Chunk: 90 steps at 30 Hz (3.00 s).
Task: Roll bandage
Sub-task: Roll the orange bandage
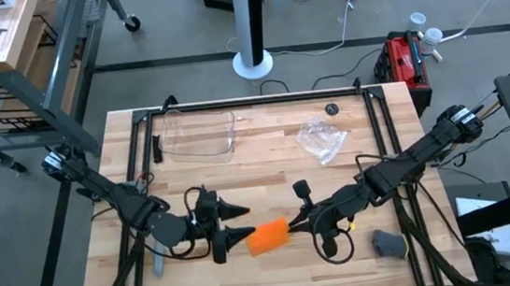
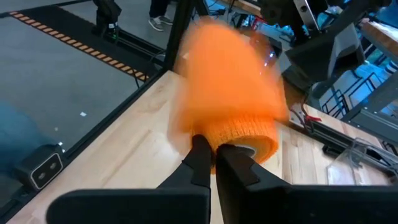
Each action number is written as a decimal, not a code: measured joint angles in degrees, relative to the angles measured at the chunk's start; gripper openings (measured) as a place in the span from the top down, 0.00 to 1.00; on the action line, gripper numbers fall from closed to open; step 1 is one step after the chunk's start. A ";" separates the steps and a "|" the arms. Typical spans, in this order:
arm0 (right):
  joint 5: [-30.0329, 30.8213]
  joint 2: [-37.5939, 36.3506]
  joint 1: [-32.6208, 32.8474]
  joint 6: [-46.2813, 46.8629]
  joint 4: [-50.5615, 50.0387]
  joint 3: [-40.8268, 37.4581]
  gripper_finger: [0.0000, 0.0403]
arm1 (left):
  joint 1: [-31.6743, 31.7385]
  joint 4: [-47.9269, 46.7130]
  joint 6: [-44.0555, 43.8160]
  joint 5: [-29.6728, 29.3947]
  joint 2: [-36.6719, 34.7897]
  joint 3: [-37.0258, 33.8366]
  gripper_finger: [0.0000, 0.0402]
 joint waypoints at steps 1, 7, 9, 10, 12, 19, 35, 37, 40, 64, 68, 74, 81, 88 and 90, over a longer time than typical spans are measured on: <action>0.01 0.00 -0.01 -0.02 -0.02 -0.01 1.00 | 0.00 -0.20 -0.56 1.28 -0.04 0.00 0.22; 0.39 0.00 -0.15 0.22 -0.52 -0.02 1.00 | -0.11 0.39 -4.78 2.63 -0.79 0.00 0.19; 0.39 0.00 -0.15 0.17 -0.51 -0.02 1.00 | -0.14 0.29 -4.98 2.23 -1.31 0.00 0.21; 0.38 0.00 -0.15 0.16 -0.50 -0.02 1.00 | -0.16 -0.19 -5.00 1.25 -1.64 0.00 0.21; 0.32 0.00 -0.15 0.13 -0.46 -0.02 1.00 | -0.18 -2.02 -4.89 -1.27 -2.58 0.00 0.24; -10.94 -1.71 -0.08 2.43 0.30 0.11 1.00 | -0.34 -7.68 0.02 -9.01 -4.78 0.00 0.32; -49.22 -6.43 0.80 9.74 10.83 -0.57 1.00 | -2.21 -3.90 3.51 -5.75 5.69 0.02 0.34; -49.11 -5.64 0.73 10.65 10.73 -0.57 1.00 | -2.30 1.01 5.32 -4.59 7.87 0.00 0.33; -47.53 -4.39 0.72 13.22 10.00 -0.57 1.00 | -3.04 15.32 19.65 -1.30 11.01 0.04 0.30; -23.34 -4.63 0.36 21.51 -10.86 -0.61 1.00 | -7.39 4.46 53.55 -14.32 17.58 13.11 0.42; -19.65 -5.58 -0.06 23.28 -14.26 -0.63 1.00 | -7.39 1.77 53.31 -14.34 17.58 13.09 0.43; -17.16 -7.15 -0.06 22.69 -16.34 -0.61 1.00 | -7.39 -3.72 53.29 -14.33 17.58 13.07 0.46; -15.37 -8.14 -0.33 22.69 -17.17 -0.59 1.00 | -7.44 -5.82 56.20 -11.35 18.74 13.00 0.51; -15.47 -8.20 -0.30 22.78 -17.06 -0.59 1.00 | -7.44 -5.98 58.72 -15.85 20.05 12.98 0.51; -15.44 -8.20 -0.30 22.93 -17.06 -0.59 1.00 | -7.37 -5.28 59.00 -15.85 20.05 12.98 0.51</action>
